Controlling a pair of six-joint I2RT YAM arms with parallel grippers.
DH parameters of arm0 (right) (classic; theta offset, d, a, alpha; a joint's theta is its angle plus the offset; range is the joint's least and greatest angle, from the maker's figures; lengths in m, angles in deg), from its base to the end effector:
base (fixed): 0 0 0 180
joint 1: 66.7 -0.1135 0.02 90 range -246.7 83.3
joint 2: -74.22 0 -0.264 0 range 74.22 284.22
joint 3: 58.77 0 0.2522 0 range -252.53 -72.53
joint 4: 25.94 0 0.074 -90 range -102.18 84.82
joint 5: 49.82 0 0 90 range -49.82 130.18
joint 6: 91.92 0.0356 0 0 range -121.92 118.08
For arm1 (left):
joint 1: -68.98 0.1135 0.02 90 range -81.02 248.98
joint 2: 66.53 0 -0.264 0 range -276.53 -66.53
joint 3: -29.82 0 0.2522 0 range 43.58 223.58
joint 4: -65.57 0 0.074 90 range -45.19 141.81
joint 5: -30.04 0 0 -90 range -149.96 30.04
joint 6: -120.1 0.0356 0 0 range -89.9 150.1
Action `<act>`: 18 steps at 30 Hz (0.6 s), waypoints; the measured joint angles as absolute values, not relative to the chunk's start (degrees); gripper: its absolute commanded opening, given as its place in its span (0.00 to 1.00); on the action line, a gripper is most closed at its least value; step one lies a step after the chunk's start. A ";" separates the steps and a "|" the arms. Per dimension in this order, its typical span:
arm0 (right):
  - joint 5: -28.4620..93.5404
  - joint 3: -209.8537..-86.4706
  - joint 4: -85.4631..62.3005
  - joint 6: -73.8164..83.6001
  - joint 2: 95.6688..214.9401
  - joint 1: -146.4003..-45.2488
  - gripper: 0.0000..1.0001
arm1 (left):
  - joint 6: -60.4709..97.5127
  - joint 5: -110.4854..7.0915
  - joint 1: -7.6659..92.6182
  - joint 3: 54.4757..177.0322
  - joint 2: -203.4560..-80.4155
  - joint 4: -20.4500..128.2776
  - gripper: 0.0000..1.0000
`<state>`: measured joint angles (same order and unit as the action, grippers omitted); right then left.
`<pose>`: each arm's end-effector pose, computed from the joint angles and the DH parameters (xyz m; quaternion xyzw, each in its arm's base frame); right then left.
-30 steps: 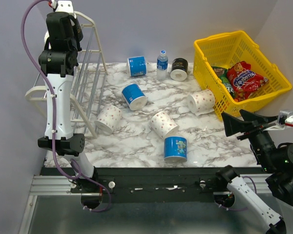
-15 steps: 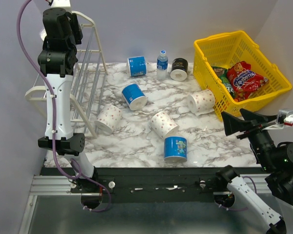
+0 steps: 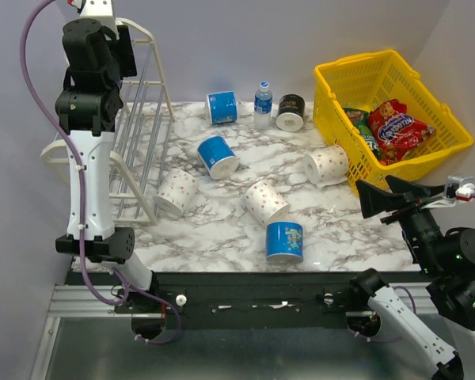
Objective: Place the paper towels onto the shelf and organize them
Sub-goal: Place the paper towel on the shelf.
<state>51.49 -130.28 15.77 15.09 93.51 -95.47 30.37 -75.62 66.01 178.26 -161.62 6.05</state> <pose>0.0318 0.0095 0.4199 0.0102 0.6407 0.2396 0.7294 0.3017 -0.0060 0.5672 -0.0701 0.7395 0.0858 0.6640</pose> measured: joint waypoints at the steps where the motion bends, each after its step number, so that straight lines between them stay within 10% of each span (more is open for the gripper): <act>1: 51.47 -130.28 15.79 15.36 93.69 -95.47 1.00 | 29.98 -75.05 65.97 176.77 -160.00 6.07 0.73; 8: 48.87 -130.48 16.34 18.00 96.64 -95.47 1.00 | 27.20 -73.13 65.97 165.71 -145.66 5.55 0.99; 18: 46.60 -135.81 13.43 15.90 118.23 -95.47 1.00 | 21.85 -59.12 65.84 147.15 -129.10 6.25 0.99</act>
